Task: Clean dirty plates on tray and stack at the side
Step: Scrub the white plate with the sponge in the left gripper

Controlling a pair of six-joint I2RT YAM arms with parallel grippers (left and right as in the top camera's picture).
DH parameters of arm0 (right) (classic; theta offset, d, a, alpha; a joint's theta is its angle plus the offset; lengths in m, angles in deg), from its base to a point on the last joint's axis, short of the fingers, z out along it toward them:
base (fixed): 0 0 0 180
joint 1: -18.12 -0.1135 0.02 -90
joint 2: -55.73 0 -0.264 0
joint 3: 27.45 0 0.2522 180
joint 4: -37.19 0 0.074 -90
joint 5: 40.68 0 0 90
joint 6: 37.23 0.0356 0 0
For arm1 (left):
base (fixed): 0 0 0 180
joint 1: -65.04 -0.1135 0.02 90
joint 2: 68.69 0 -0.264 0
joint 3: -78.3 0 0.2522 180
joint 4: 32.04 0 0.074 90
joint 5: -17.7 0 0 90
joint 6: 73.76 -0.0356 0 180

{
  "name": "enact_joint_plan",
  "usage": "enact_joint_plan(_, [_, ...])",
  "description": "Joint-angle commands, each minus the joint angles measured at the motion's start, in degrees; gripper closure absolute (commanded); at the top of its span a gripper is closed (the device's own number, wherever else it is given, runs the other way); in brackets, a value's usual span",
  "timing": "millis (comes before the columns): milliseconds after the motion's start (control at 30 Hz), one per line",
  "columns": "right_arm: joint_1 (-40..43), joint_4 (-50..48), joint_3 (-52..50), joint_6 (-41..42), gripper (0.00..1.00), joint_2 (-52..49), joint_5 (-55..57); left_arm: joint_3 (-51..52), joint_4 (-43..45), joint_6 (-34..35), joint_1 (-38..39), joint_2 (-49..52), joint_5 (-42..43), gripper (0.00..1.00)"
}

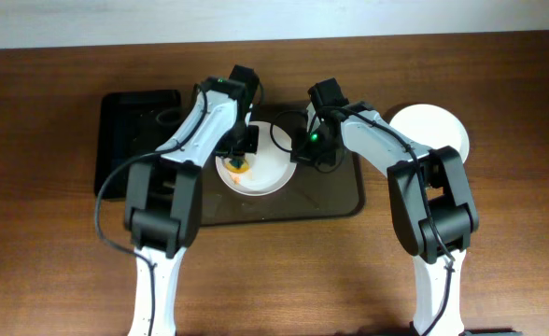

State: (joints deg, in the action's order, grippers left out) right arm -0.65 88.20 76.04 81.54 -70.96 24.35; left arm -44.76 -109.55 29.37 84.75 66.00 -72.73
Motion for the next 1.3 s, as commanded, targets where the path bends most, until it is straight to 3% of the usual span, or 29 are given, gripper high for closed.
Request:
enact_joint_plan(0, [0.94,0.37,-1.18,0.57,0.96,-1.29,2.67,16.5,6.8,0.52,-0.92,-4.35,0.66,0.99])
enact_joint_plan(67, [0.94,0.28,-1.18,0.59,0.96,-1.29,2.62,27.54,17.27,0.52,-0.76,-8.74,0.63,0.99])
enact_joint_plan(167, [0.94,0.22,-1.18,0.59,0.96,-1.29,2.45,35.04,23.85,0.55,-0.59,-11.1,-0.7,0.99])
enact_joint_plan(367, [0.94,0.22,-1.18,0.59,0.96,-1.29,2.45,36.28,23.02,-0.02,-0.59,-12.52,-0.59,0.99])
enact_joint_plan(667, [0.94,-0.04,-1.18,0.59,0.96,-1.29,2.47,36.28,24.74,-11.3,0.96,-25.22,3.26,0.99])
enact_joint_plan(1033, [0.94,-0.02,-1.18,0.59,0.96,-1.29,2.47,46.86,37.68,-11.02,1.14,-24.76,-1.97,0.99])
enact_joint_plan(1267, [0.87,-0.02,-1.18,0.59,0.96,-1.29,2.47,51.3,46.21,-1.29,-0.48,-24.76,-14.14,0.99])
